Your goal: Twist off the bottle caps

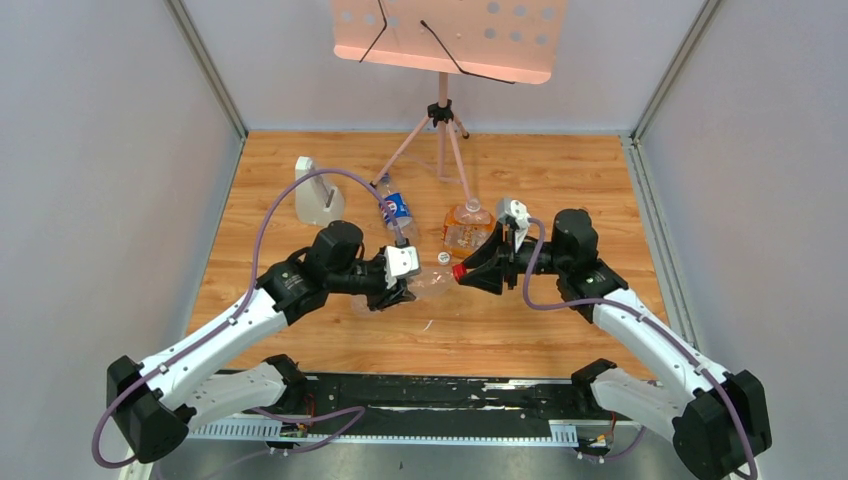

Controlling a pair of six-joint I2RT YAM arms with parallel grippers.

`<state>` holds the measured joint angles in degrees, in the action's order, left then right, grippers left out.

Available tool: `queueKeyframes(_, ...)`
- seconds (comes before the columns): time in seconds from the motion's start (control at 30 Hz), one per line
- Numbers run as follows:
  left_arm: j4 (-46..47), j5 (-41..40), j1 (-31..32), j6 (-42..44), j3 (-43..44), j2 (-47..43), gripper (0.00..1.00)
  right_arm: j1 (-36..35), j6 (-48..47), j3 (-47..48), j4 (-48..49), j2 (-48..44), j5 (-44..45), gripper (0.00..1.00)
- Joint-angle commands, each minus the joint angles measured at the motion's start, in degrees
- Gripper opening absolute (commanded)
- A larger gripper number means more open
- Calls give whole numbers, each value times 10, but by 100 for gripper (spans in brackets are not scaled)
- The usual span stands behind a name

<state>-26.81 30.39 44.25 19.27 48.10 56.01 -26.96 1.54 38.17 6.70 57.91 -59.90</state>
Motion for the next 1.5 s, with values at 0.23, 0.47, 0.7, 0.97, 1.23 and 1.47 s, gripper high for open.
queueKeyframes(0.23,82,-123,7,-10,-27,-35,0,-6,255,3,13,-23,86,64)
queueKeyframes(0.47,86,-159,14,8,-28,-22,0,-7,396,67,-94,26,175,64)
queueKeyframes(0.7,95,-148,22,33,-34,-25,0,-7,441,69,-92,50,196,63)
queueKeyframes(0.97,81,-138,25,44,-28,-18,0,-7,495,62,-29,61,193,59)
queueKeyframes(1.23,82,-137,27,44,-26,-18,0,-6,498,69,-24,65,193,49)
queueKeyframes(1.47,83,-138,27,45,-27,-15,0,-6,493,58,-18,67,173,20)
